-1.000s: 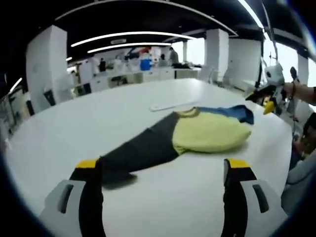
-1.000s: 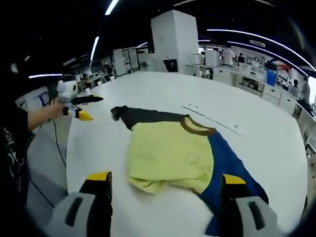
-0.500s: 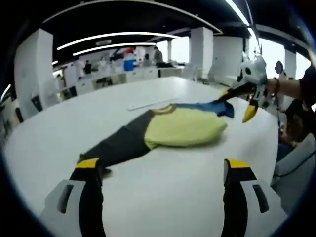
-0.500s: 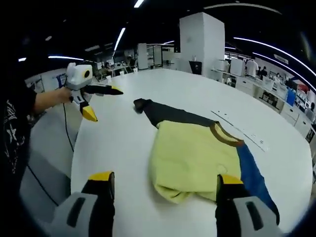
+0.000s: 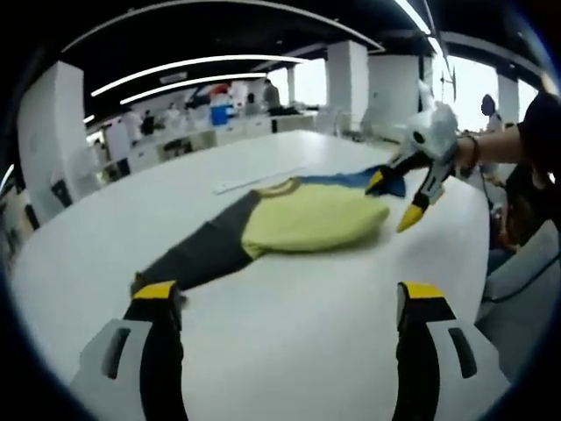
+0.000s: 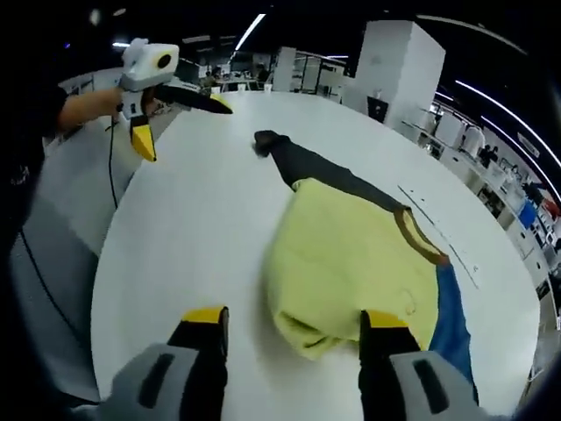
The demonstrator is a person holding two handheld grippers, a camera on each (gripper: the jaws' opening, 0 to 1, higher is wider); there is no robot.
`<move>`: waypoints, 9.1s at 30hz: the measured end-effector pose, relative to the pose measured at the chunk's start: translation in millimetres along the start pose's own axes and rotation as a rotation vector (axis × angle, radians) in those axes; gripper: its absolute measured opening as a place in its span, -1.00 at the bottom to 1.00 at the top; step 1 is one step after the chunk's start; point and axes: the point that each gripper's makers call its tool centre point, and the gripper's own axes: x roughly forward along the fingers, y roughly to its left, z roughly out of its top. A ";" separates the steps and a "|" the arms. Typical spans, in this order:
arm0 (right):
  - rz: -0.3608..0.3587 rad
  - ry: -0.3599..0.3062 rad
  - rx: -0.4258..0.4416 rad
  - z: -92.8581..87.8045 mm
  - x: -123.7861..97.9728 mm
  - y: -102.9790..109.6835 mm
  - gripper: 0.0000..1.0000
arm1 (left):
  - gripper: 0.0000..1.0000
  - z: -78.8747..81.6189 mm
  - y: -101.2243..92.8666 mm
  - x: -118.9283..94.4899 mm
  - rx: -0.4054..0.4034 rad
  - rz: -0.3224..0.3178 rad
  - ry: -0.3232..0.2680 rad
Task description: Fold the garment on the visible template until the final outline fits inside the template.
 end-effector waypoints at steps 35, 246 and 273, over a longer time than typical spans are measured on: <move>-0.061 -0.031 -0.122 26.9 -0.2 -36.2 -1.00 | 0.97 -12.2 4.7 12.4 -0.016 0.000 0.037; -0.411 -0.192 0.611 -5.9 -67.8 -22.7 -1.00 | -1.00 79.9 -18.7 82.6 -0.061 -0.077 -0.078; -0.319 -0.108 0.617 -53.1 -117.8 42.0 -1.00 | -1.00 24.7 -50.9 3.9 0.014 -0.120 0.056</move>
